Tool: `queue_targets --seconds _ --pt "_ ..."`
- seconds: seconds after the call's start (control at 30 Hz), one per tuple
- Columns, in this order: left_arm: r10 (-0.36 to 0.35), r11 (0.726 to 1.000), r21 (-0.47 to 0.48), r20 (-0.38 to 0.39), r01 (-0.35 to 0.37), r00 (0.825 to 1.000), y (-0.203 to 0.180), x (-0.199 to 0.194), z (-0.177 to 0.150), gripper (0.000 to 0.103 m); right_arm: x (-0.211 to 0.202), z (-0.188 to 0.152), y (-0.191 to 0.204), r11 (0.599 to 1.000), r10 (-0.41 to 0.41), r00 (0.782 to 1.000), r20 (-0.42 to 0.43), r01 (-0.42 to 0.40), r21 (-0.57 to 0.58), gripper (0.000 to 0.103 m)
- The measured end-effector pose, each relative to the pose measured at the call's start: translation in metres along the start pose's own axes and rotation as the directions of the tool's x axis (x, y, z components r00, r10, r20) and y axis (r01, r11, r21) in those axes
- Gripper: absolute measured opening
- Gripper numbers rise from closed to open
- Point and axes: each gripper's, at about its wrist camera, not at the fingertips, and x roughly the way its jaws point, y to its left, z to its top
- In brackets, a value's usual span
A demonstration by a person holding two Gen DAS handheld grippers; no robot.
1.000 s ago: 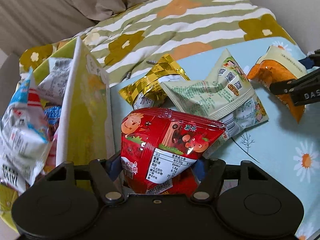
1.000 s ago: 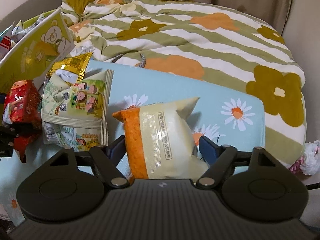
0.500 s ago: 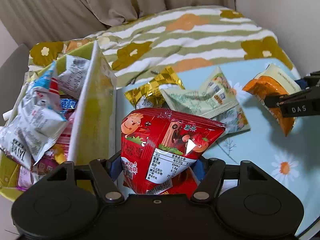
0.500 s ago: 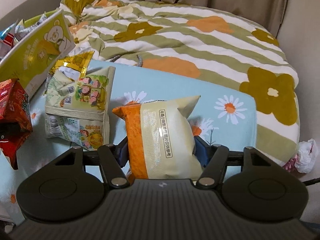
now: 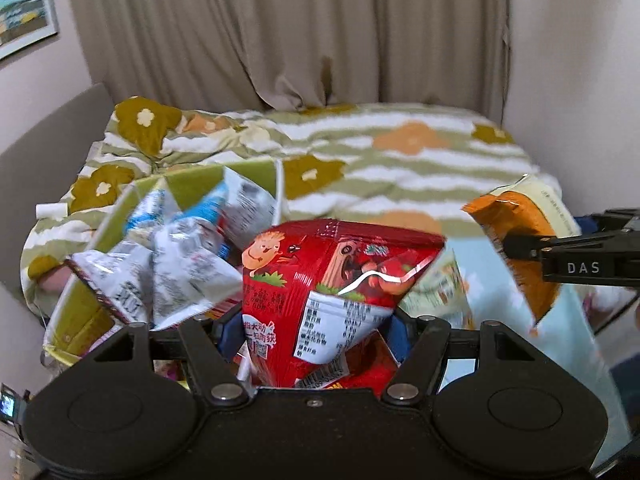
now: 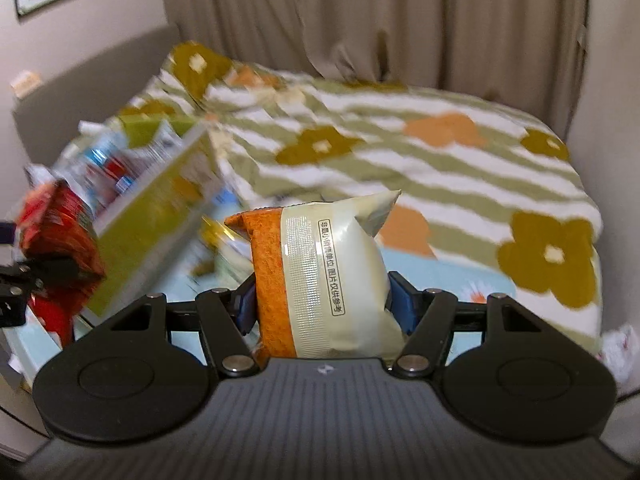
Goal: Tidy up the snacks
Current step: 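Carry both bags into the yellow box and open both tools to release them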
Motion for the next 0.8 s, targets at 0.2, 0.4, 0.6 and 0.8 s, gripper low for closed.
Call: queue_targets --seconds 0.2,0.4,0.6,0.8 --pt "0.044 0.998 -0.051 0.107 -0.039 0.993 0.042 -0.029 0.027 0.071 -0.013 0.044 0.040 0.997 0.082 0.993 0.087 -0.082 -0.001 0.079" --pt "0.089 0.996 -0.034 0.163 -0.085 0.983 0.100 -0.025 0.055 0.071 -0.008 0.089 0.092 0.991 0.133 0.980 0.150 -0.134 -0.004 0.079" --pt "0.054 0.998 -0.039 0.123 -0.049 0.991 0.169 0.012 0.082 0.071 0.021 0.132 0.141 0.989 0.134 0.975 0.177 -0.141 0.032 0.079" --pt "-0.027 0.999 -0.037 0.074 0.030 0.997 0.218 0.058 0.107 0.071 0.062 0.162 0.186 0.993 0.098 0.983 0.156 -0.107 0.051 0.079"
